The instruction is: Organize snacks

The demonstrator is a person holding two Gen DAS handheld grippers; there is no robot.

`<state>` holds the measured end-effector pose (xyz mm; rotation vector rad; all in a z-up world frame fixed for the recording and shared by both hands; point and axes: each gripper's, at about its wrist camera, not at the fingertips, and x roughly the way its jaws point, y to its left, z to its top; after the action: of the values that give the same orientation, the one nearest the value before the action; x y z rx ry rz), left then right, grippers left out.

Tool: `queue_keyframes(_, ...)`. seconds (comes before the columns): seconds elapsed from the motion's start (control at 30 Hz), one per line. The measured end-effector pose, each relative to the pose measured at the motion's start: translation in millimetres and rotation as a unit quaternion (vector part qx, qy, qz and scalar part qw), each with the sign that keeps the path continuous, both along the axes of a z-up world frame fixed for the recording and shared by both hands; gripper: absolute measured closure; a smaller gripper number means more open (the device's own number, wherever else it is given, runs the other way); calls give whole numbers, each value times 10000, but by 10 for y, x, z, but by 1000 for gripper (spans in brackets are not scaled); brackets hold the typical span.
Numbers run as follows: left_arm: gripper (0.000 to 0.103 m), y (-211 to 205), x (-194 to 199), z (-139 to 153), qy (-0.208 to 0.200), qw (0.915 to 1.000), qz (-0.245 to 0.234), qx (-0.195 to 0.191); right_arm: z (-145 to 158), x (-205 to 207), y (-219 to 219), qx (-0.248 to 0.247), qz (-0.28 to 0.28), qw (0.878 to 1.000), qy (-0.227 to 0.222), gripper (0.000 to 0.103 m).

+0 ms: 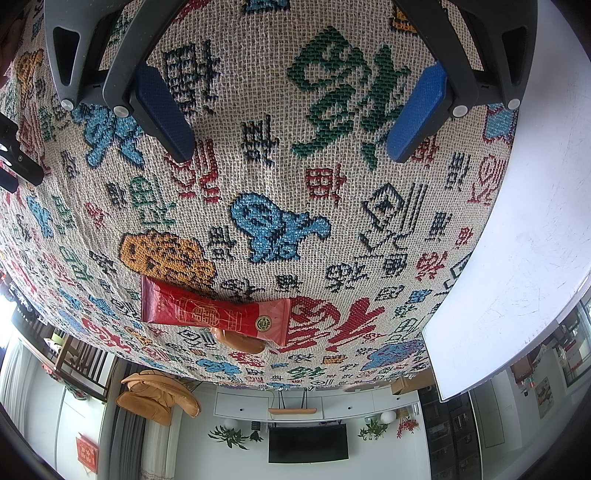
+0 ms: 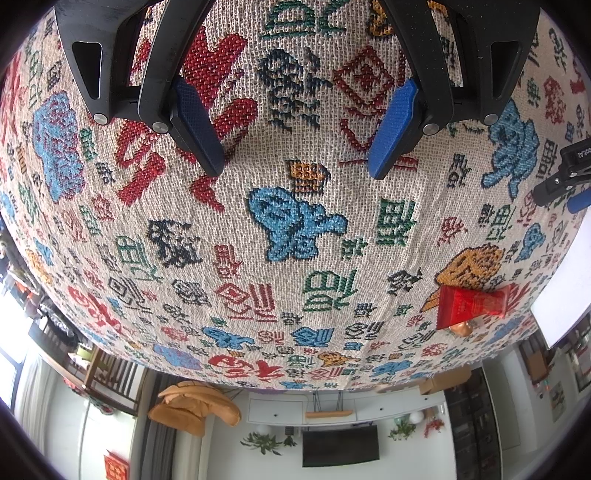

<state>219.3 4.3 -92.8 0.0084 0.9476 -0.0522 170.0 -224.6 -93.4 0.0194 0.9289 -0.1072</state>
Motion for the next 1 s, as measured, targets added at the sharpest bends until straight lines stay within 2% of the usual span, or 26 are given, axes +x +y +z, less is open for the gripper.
queue_keyframes(0.37, 0, -11, 1, -2, -3, 10000, -4, 0, -2, 0, -8, 27, -2, 10000, 7, 20)
queue_keyframes(0.8, 0, -2, -1, 4, -3, 10000, 7, 5, -16, 60, -48, 117, -46, 9998, 134, 13)
queue_keyframes(0.9, 0, 1, -2, 3, -3, 10000, 1, -3, 41, 188, 8, -12, 269, 9993, 265, 14)
queue_keyframes(1.0, 0, -9, 5, 0, -5, 10000, 4, 1, 298, 411, 184, 300, 1004, 9945, -73, 15)
